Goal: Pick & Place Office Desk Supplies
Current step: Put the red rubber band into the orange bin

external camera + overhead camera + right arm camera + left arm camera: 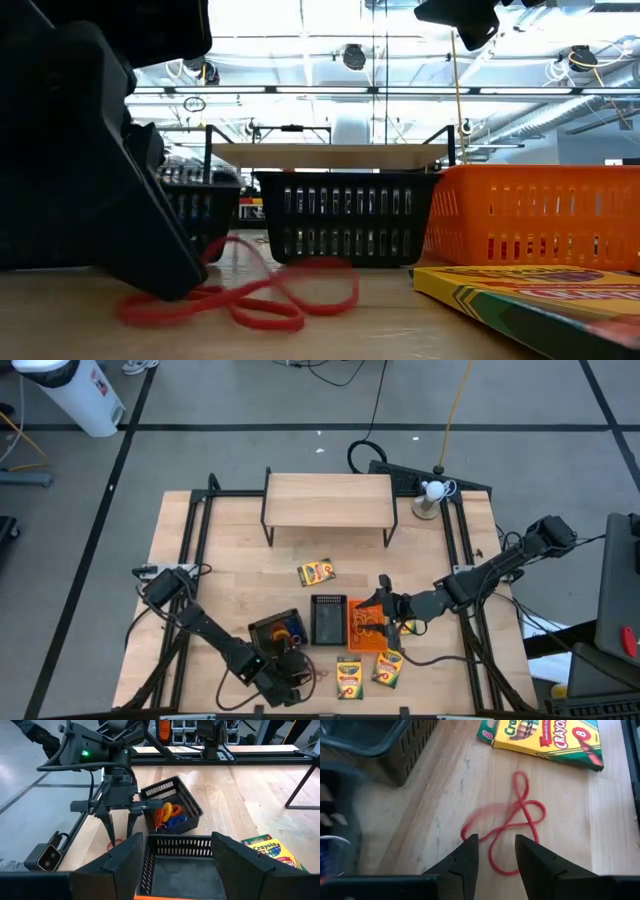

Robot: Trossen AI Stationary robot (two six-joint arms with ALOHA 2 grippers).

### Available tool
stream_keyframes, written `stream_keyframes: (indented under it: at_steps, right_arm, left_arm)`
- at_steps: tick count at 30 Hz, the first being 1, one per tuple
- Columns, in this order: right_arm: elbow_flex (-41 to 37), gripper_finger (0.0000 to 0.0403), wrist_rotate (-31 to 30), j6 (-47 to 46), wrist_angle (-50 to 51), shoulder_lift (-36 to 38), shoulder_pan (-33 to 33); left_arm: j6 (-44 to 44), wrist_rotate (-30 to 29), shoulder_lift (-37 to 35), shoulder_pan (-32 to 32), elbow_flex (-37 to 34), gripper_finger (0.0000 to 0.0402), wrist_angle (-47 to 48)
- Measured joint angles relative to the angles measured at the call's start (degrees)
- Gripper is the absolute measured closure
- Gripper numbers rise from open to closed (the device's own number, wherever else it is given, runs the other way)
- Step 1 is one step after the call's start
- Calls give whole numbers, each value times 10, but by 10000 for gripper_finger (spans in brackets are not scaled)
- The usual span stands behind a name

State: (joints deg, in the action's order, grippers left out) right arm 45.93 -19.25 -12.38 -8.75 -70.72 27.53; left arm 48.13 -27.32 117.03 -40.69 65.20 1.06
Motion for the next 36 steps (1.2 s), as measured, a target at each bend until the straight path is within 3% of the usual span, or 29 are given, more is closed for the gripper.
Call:
stream_keyframes:
  at_steps: [4, 12, 16, 20, 26, 36]
  right_arm:
    - [0, 181, 0, -4, 2, 0, 3]
    - [0, 181, 0, -4, 4, 0, 15]
    - [0, 181, 0, -4, 4, 0, 20]
    - [0, 181, 0, -4, 4, 0, 23]
    - [0, 181, -1, -4, 4, 0, 22]
    - [0, 181, -1, -4, 1, 0, 22]
  left_arm:
    - [-25, 13, 0, 5, 0, 263, -17]
    - [-37, 48, 0, 22, 0, 202, -48]
    - [-37, 49, 0, 29, 1, 198, -46]
    - [-29, 62, 0, 36, 0, 244, -43]
    - [-46, 66, 1, 40, -1, 385, -42]
    - [-110, 36, -29, 39, 12, 400, -58]
